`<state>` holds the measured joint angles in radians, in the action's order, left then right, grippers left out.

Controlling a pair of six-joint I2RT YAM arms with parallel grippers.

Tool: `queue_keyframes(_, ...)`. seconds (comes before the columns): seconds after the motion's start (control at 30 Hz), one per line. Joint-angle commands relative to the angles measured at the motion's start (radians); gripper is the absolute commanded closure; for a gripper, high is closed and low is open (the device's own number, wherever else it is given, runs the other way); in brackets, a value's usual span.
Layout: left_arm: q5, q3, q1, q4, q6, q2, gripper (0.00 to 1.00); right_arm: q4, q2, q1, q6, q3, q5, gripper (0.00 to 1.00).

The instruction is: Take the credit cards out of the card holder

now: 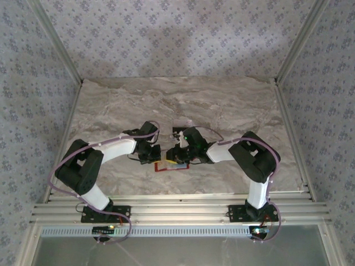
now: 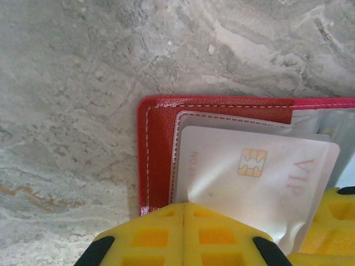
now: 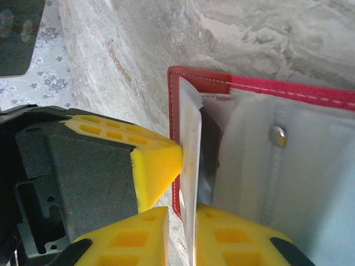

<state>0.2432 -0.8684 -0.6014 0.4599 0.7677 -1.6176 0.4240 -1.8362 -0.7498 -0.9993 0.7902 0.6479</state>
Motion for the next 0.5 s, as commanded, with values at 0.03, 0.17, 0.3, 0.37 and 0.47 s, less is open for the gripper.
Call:
queue_keyframes(0.03,-0.027,0.003,0.003,0.054,-0.019,-0.023,0.93,0.045,0.049,0.013,-0.014,-0.025,-0.005,0.82)
queue_keyframes(0.17,-0.027,-0.003,0.003,0.057,-0.022,-0.026,0.93,0.062,0.039,0.016,-0.019,-0.026,0.007,0.85)
queue_keyframes(0.3,-0.025,-0.004,0.003,0.059,-0.021,-0.028,0.93,0.066,0.032,0.017,-0.028,-0.028,0.004,0.88)
queue_keyframes(0.37,-0.024,-0.005,0.003,0.057,-0.021,-0.028,0.94,0.064,0.026,0.018,-0.025,-0.024,0.003,0.89)
queue_keyframes(0.47,-0.025,-0.007,0.003,0.058,-0.023,-0.027,0.93,0.059,0.008,0.015,-0.021,-0.014,0.007,0.90)
